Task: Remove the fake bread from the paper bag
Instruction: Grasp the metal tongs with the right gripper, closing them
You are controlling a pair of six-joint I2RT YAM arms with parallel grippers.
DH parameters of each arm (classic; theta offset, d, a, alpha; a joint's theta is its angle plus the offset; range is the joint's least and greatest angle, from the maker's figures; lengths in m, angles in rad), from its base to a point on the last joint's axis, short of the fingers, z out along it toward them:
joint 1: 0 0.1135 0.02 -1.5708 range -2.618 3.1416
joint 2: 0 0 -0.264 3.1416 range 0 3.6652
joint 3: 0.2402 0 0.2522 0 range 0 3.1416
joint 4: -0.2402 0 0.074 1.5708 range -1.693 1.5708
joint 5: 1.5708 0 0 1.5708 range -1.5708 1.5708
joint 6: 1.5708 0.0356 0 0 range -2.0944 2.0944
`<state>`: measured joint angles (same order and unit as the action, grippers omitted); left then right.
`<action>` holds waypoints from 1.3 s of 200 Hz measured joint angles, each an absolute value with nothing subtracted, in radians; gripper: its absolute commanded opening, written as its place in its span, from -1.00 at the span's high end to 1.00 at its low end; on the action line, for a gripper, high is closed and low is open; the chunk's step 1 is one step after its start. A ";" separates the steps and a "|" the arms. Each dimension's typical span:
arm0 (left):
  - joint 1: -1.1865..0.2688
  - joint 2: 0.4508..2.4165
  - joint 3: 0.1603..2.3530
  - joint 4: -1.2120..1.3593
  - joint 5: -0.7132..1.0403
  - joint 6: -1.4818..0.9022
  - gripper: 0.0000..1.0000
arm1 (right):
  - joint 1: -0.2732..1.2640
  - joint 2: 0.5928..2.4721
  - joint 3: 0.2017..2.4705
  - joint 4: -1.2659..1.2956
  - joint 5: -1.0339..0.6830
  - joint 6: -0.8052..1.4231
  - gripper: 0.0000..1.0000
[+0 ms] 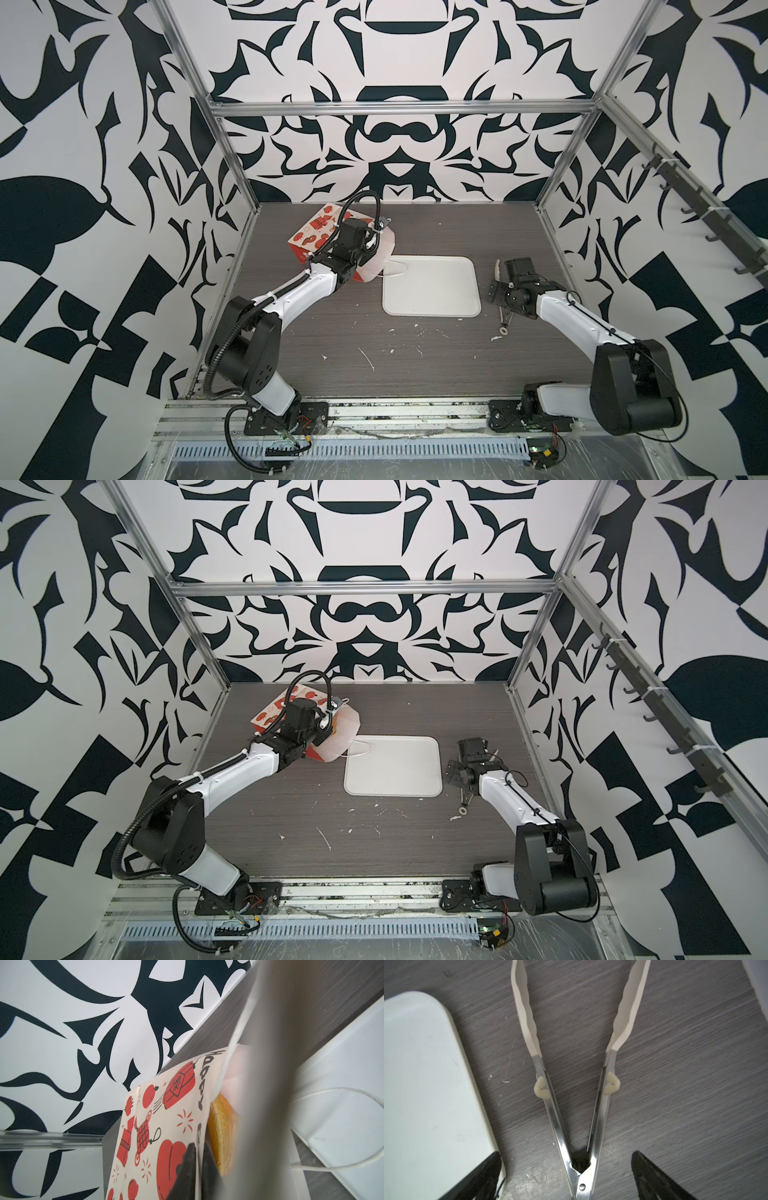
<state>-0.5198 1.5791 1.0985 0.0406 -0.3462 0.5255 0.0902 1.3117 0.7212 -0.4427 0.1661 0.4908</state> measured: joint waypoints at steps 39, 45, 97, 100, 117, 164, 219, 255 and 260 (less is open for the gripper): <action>-0.512 1.559 1.074 0.042 -0.353 0.522 0.81 | 0.044 1.312 0.691 -0.452 0.111 0.506 -0.99; -0.511 1.559 1.071 0.041 -0.353 0.522 0.81 | 0.036 1.312 0.685 -0.452 0.103 0.508 -0.99; -0.509 1.557 1.070 0.041 -0.352 0.520 0.81 | -0.012 1.360 0.675 -0.436 0.050 0.525 -0.95; -0.509 1.557 1.070 0.041 -0.352 0.520 0.81 | -0.012 1.366 0.675 -0.435 0.049 0.525 -0.95; -0.509 1.557 1.070 0.041 -0.352 0.519 0.81 | -0.012 1.405 0.689 -0.435 0.046 0.521 -0.94; -0.509 1.549 1.057 0.041 -0.353 0.513 0.82 | -0.013 1.521 0.765 -0.413 0.049 0.497 -0.88; -0.508 1.541 1.053 0.040 -0.358 0.513 0.82 | -0.013 1.571 0.800 -0.375 0.075 0.480 -0.51; -0.506 1.538 1.053 0.041 -0.359 0.513 0.82 | -0.014 1.579 0.803 -0.359 0.083 0.482 -0.08; -0.506 1.538 1.053 0.041 -0.359 0.513 0.82 | -0.014 1.579 0.803 -0.358 0.083 0.477 -0.01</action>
